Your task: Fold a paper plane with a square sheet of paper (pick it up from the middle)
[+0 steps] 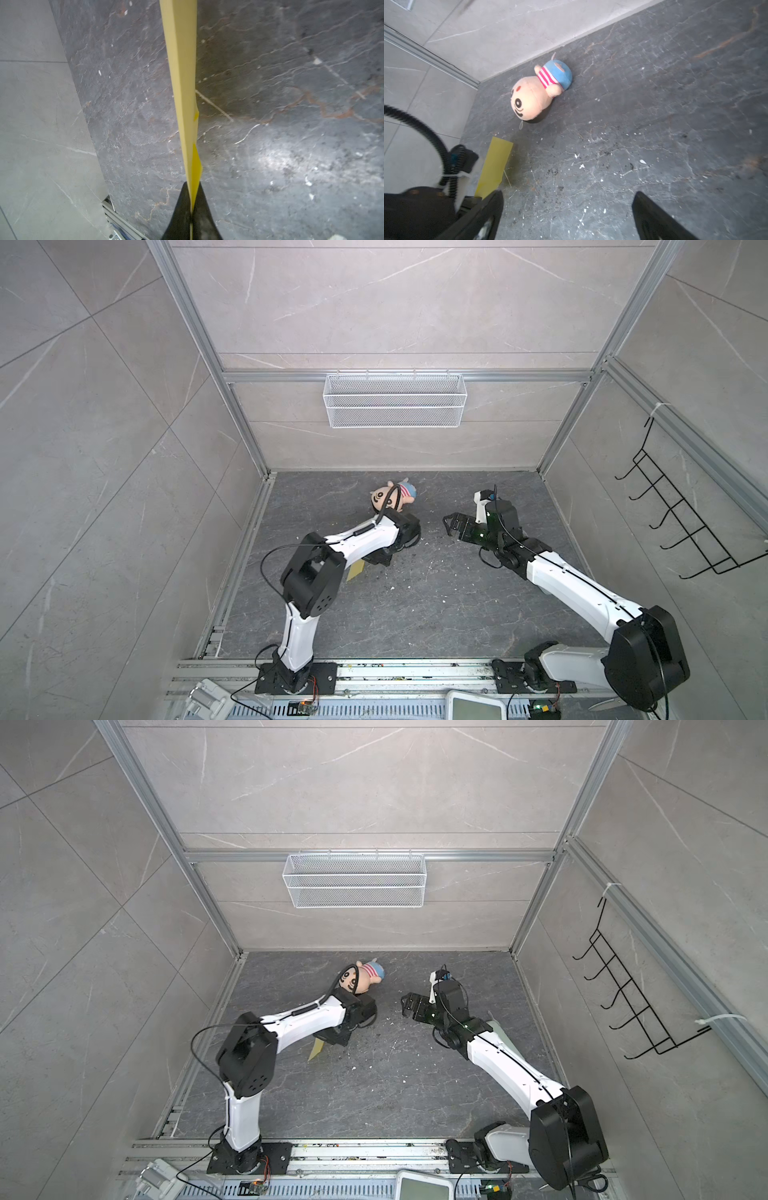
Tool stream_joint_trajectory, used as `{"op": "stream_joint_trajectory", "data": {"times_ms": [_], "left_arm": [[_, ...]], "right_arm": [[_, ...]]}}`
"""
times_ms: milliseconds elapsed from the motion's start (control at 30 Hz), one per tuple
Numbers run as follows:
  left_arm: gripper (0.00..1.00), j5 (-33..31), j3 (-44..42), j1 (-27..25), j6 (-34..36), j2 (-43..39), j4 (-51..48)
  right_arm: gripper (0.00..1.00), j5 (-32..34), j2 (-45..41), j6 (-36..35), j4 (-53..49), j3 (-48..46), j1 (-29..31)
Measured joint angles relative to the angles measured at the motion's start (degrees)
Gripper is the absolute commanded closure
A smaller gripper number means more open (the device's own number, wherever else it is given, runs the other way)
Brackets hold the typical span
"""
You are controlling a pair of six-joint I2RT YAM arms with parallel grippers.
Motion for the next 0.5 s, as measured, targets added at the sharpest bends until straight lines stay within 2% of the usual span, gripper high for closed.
{"op": "stream_joint_trajectory", "data": {"times_ms": [100, 200, 300, 433, 500], "left_arm": [[0.79, 2.9, 2.6, -1.4, -0.9, 3.4, 1.4], [0.60, 7.8, 3.0, -1.6, -1.0, 3.8, 4.2], [0.46, 14.8, 2.8, -0.7, -0.7, 3.6, 8.5], [0.31, 24.6, -2.3, 1.4, -0.4, 0.0, 17.3], [0.24, 30.2, -7.2, 3.6, -0.4, -4.3, 21.7]], "right_arm": [[0.02, 0.7, -0.2, 0.5, -0.7, -1.0, -0.3], [0.02, 1.2, -0.2, 1.0, -1.0, -1.8, -0.6], [0.02, 1.5, -0.3, 1.2, -1.0, -2.7, -0.6], [0.05, 0.4, -0.3, 1.1, -1.1, -3.4, -0.6], [0.06, -1.2, 0.6, 1.1, -0.6, -3.4, -0.1]]}}
